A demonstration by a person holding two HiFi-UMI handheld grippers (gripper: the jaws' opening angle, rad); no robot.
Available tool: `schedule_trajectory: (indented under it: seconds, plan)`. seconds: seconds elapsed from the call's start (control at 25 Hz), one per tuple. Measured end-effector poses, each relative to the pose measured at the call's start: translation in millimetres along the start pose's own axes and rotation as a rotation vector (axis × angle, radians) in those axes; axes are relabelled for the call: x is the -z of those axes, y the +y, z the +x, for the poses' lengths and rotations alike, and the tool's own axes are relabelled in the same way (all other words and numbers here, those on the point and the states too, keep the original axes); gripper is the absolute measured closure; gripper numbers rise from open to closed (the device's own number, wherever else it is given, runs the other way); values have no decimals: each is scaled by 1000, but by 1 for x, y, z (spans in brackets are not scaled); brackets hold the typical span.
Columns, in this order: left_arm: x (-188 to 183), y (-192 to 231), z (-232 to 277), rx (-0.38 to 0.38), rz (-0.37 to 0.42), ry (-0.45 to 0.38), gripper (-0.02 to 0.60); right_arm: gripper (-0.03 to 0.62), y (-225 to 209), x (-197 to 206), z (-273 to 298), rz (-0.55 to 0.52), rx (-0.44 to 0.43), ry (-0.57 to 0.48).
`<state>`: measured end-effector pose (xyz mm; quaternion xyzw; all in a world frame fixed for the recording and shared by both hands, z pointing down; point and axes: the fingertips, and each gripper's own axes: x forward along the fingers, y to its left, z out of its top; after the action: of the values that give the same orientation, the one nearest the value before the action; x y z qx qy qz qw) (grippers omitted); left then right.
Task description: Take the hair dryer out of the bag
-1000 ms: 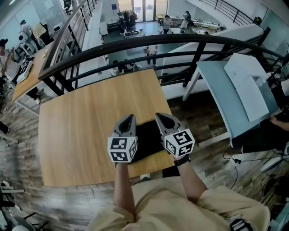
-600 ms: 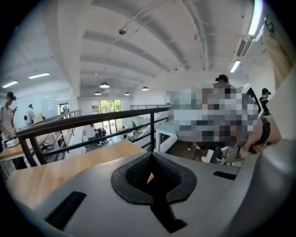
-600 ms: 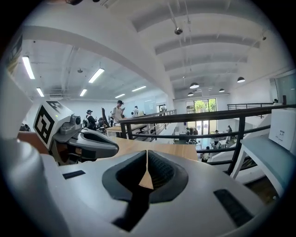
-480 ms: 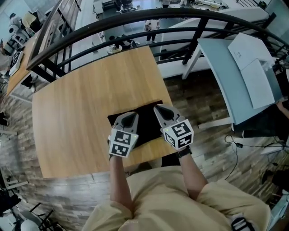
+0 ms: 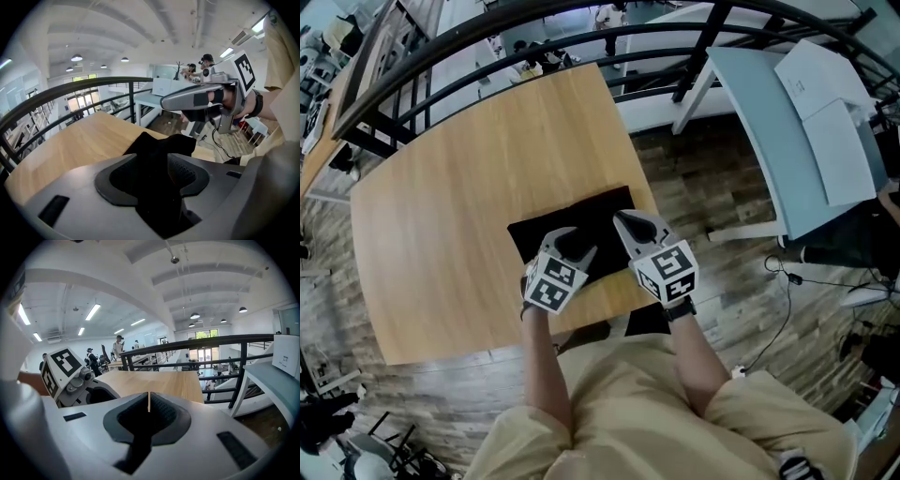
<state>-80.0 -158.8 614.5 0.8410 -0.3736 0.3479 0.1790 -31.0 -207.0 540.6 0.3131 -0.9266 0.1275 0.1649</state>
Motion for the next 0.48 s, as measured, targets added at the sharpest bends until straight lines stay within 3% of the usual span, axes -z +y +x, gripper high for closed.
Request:
schedule_trajectory:
  seconds: [0.2,0.4,0.48]
  plan:
    - [16,-5,20,46,33,105,313,579,-3,3,2,19,1,3]
    - [31,-3,36,64,21,204,308,579,-6,5,4,29,5,5]
    - [35,-4,39,75,19,230,347,579,-7,6,5,36,12,5]
